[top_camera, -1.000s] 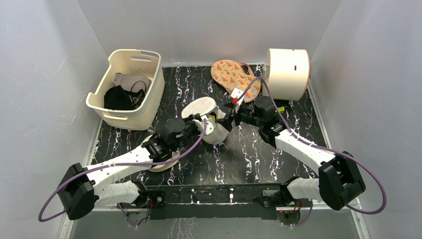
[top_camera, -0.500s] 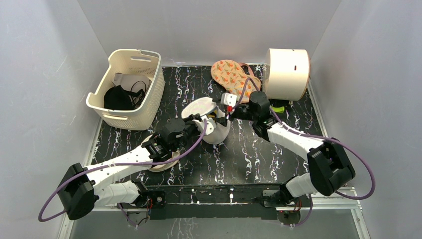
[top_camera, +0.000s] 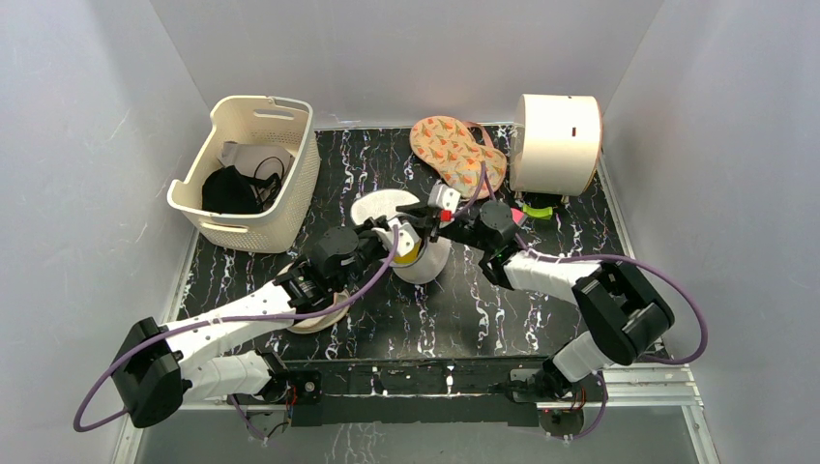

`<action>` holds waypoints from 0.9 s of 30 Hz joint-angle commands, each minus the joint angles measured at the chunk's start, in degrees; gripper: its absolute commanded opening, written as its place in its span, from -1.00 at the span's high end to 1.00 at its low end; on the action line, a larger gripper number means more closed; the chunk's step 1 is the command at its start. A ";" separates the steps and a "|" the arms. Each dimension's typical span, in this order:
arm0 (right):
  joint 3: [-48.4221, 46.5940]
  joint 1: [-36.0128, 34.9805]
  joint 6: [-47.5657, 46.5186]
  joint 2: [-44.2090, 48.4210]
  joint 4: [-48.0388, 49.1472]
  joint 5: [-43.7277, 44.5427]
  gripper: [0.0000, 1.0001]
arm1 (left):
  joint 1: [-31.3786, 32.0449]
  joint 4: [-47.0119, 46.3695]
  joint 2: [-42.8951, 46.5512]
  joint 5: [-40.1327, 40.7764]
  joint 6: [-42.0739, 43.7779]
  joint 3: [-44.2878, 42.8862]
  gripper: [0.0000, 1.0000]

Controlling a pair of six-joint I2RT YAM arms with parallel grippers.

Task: Unzip the laundry bag and remove the bra
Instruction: Open the laundry bag at the center of the board.

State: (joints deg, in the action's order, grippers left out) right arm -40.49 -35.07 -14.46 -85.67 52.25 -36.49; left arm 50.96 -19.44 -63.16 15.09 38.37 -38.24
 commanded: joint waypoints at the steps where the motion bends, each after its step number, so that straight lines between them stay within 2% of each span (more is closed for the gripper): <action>1: 1.15 0.28 15.66 -1.67 19.55 10.26 0.79 | 0.07 -1.04 1.38 1.67 -3.24 -3.24 0.60; 3: 1.62 0.26 19.21 -2.14 21.38 13.30 1.00 | 0.03 -0.69 1.24 2.41 -5.08 -3.95 0.30; 7: 3.37 0.31 25.73 -2.45 25.23 18.82 1.00 | -0.03 -0.45 1.67 3.73 -8.05 -4.53 -0.12; 10: 3.40 0.36 29.19 -1.23 20.82 24.16 1.00 | -0.02 0.02 2.21 4.10 -10.15 -4.97 -0.28; 16: 4.77 0.40 33.95 2.70 12.76 33.41 1.00 | -0.96 0.50 1.04 7.31 -13.43 -6.27 -0.48; 23: 5.36 0.38 32.44 5.13 4.55 38.24 0.91 | -2.19 4.09 -3.31 7.32 -20.27 -9.48 -0.53; 25: 6.09 0.36 32.32 5.76 4.89 38.14 0.88 | -3.20 5.51 -5.15 5.54 -23.27 -10.53 -0.57; 27: 6.42 0.40 31.37 6.30 4.79 37.46 0.86 | -4.93 8.41 -7.17 -0.96 -25.87 -12.59 -0.52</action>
State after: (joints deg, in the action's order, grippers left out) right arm -34.54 -34.76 17.89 -82.32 56.53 -0.75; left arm 48.40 -15.57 -67.59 20.86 19.55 -46.46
